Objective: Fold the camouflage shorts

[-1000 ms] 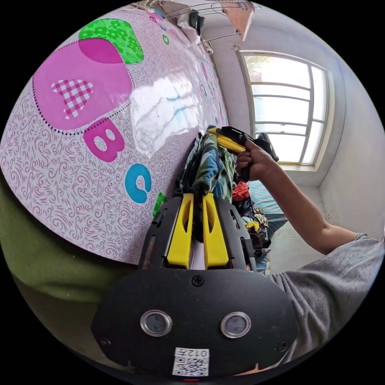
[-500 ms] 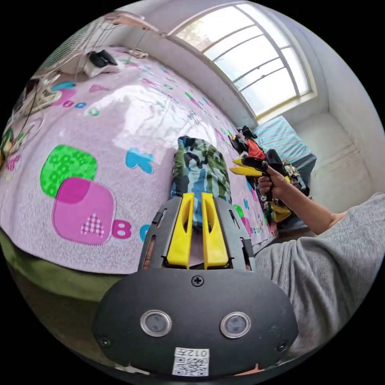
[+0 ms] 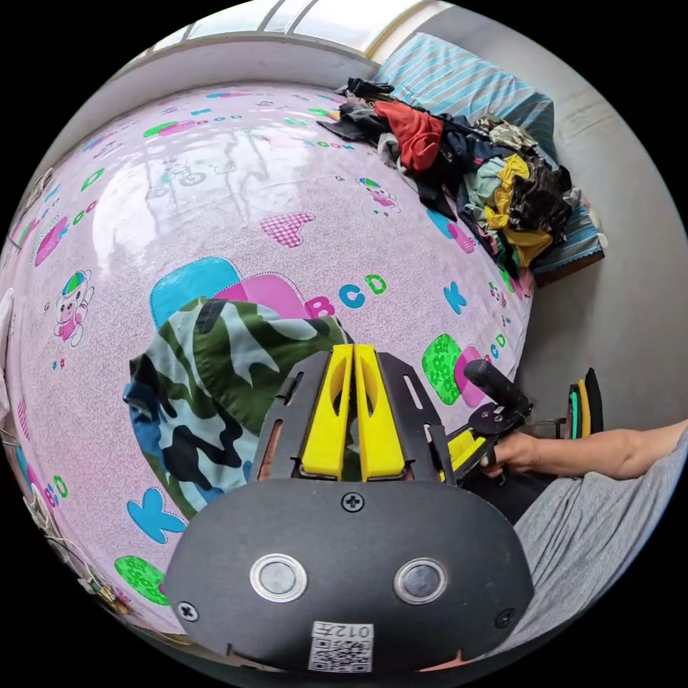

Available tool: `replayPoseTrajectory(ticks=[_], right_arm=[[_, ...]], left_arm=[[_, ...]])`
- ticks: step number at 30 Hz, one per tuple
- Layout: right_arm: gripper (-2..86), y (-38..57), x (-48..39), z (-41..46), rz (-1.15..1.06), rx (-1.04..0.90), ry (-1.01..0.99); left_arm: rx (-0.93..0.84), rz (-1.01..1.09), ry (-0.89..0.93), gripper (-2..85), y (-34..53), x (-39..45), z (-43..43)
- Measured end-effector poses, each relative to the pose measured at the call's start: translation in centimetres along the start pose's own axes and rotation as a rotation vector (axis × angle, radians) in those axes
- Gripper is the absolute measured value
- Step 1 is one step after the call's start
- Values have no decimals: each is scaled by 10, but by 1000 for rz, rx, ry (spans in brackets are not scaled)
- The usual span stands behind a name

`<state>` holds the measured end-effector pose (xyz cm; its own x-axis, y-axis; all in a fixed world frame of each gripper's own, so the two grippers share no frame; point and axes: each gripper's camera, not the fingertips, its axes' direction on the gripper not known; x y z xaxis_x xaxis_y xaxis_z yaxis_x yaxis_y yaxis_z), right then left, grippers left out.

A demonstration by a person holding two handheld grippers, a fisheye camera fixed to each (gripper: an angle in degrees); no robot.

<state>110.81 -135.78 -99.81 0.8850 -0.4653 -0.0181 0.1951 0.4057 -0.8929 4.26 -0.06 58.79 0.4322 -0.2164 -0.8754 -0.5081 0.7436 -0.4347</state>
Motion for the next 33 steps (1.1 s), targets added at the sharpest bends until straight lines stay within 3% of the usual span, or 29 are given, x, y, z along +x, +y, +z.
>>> replayPoseTrajectory(ticks=[10, 15, 17, 21, 26, 33], right_arm=[[47, 20, -81, -37, -196, -37, 221], [49, 17, -110, -55, -201, -68, 199], [62, 6, -111, -72, -103, -108, 65], [98, -4, -143, -135, -73, -37, 37], [114, -72, -161, -229, 18, 231, -40], [92, -162, -194, -220, 48, 209, 11]], left_arm=[[-74, -71, 48, -1, -42, -15, 46], [-71, -183, 247, -1, -50, -48, 51], [-56, -250, 360, 1, -50, -62, 48], [72, -174, 455, 5, -48, -61, 2], [109, -182, 346, 6, -46, -73, -22], [50, -300, 281, 5, -75, -96, 5]])
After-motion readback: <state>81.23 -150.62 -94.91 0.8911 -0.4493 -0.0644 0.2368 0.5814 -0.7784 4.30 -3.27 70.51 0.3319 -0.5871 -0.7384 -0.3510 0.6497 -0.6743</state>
